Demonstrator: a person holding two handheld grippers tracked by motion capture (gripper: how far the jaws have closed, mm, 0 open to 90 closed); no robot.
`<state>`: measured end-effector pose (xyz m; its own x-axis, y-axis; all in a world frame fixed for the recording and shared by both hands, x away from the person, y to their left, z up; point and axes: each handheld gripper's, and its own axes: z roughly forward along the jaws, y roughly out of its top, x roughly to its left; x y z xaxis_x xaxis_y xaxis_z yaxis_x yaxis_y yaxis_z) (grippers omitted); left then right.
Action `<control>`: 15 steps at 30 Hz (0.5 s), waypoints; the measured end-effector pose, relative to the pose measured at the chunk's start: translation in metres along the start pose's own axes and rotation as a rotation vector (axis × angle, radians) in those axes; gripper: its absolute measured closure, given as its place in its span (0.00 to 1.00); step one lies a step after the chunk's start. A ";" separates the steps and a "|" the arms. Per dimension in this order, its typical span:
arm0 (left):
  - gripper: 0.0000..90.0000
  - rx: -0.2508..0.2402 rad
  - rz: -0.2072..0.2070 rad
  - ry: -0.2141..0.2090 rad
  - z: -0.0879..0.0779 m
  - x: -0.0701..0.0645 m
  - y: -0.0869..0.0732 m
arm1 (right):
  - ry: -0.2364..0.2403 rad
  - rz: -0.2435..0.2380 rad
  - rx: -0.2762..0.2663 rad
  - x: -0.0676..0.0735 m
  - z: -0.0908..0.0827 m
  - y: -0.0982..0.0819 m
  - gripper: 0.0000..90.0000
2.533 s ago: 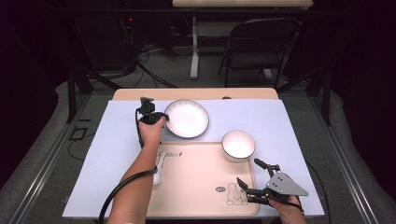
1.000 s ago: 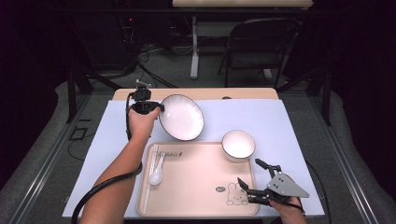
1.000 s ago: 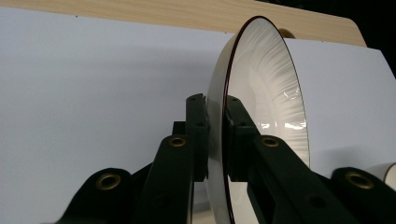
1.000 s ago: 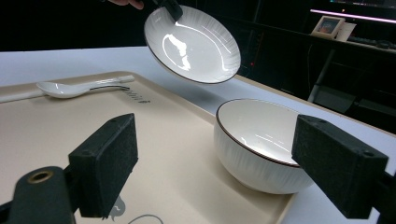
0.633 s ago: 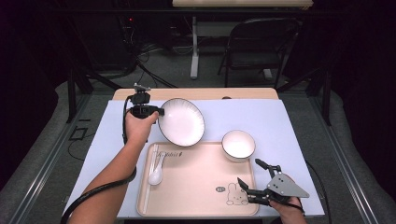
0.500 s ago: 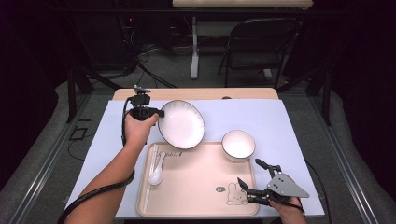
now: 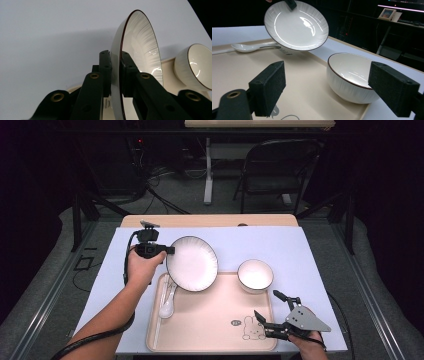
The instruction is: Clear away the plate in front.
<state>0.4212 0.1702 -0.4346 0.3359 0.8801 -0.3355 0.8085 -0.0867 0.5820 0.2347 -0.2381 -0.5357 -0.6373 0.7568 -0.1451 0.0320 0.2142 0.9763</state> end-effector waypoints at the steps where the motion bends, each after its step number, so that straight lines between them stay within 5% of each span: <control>1: 0.91 0.006 0.005 -0.007 0.000 -0.001 -0.003 | 0.000 0.000 0.000 0.000 0.000 0.000 0.16; 15: 0.91 0.062 0.041 -0.096 0.003 -0.014 -0.038 | -0.002 -0.001 0.002 0.000 0.000 0.000 0.15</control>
<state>0.3872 0.1601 -0.4540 0.4114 0.8267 -0.3837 0.8206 -0.1528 0.5506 0.2348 -0.2378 -0.5359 -0.6359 0.7577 -0.1467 0.0325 0.2163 0.9758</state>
